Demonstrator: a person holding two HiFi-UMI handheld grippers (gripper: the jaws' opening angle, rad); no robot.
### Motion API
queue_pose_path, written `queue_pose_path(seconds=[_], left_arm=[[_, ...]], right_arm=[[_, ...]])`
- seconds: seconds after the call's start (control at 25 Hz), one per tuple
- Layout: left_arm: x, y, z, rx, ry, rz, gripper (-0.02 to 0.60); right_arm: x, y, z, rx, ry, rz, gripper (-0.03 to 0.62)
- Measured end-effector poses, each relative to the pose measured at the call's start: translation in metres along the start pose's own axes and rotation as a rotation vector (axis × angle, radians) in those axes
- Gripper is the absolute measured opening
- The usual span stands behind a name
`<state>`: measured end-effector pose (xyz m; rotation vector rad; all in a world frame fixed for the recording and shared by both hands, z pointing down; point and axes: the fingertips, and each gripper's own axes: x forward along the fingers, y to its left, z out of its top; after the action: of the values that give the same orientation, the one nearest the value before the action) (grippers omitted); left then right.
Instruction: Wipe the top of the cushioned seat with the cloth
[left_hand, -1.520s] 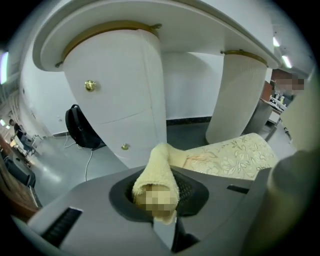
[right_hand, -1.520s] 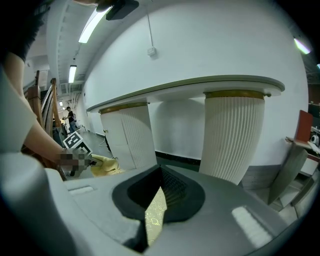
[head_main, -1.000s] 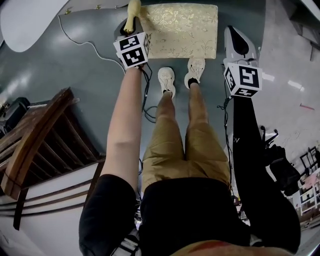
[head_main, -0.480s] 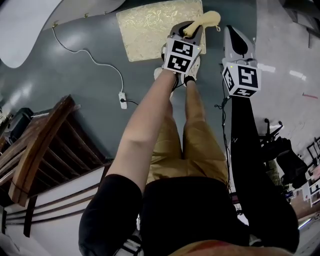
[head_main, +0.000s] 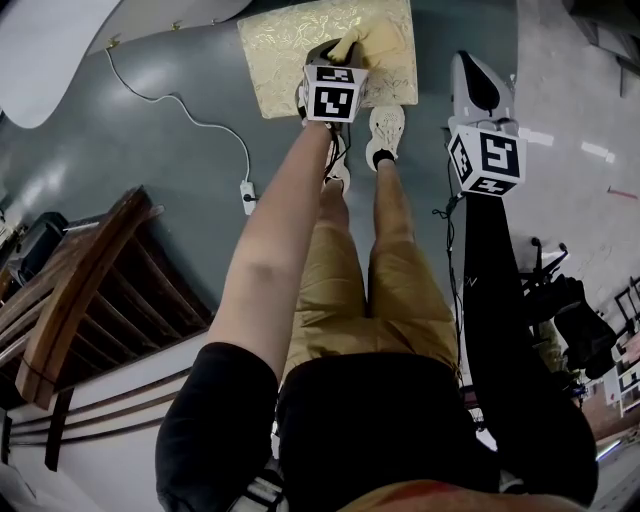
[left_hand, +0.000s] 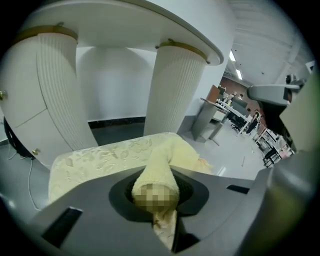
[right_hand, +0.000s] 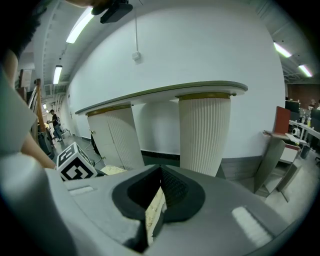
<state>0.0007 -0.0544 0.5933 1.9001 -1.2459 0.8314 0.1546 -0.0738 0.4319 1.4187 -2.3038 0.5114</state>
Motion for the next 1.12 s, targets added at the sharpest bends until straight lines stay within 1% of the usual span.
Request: queue_pose_path(seconds=[0.16,0.32,0.52,0.8,0.92,1.12], left_arm=[[-0.023,0.053,-0.016,-0.008,0.016,0.074,0.06],[-0.052,0.108,-0.033,-0.04,0.024,0.162,0.06],[-0.086,0.166,-0.068,-0.111,0.046,0.255,0.06],[-0.129,0.231,-0.11,-0.187,0.101,0.397,0.06],[-0.142,0.248,-0.119,-0.198,0.1,0.411,0.06],[-0.157,0.261,-0.125,-0.176,0.093,0.403,0.06]], right_arm=[[0.004,0.017,0.003,-0.012,-0.003,0.024,0.002],[0.011,0.041,0.009,-0.026,-0.005,0.051,0.002],[0.02,0.074,0.014,-0.047,-0.009,0.088,0.002],[0.023,0.105,0.016,-0.072,-0.013,0.102,0.002],[0.02,0.116,0.017,-0.077,-0.015,0.095,0.002],[0.009,0.129,0.02,-0.073,-0.026,0.061,0.002]])
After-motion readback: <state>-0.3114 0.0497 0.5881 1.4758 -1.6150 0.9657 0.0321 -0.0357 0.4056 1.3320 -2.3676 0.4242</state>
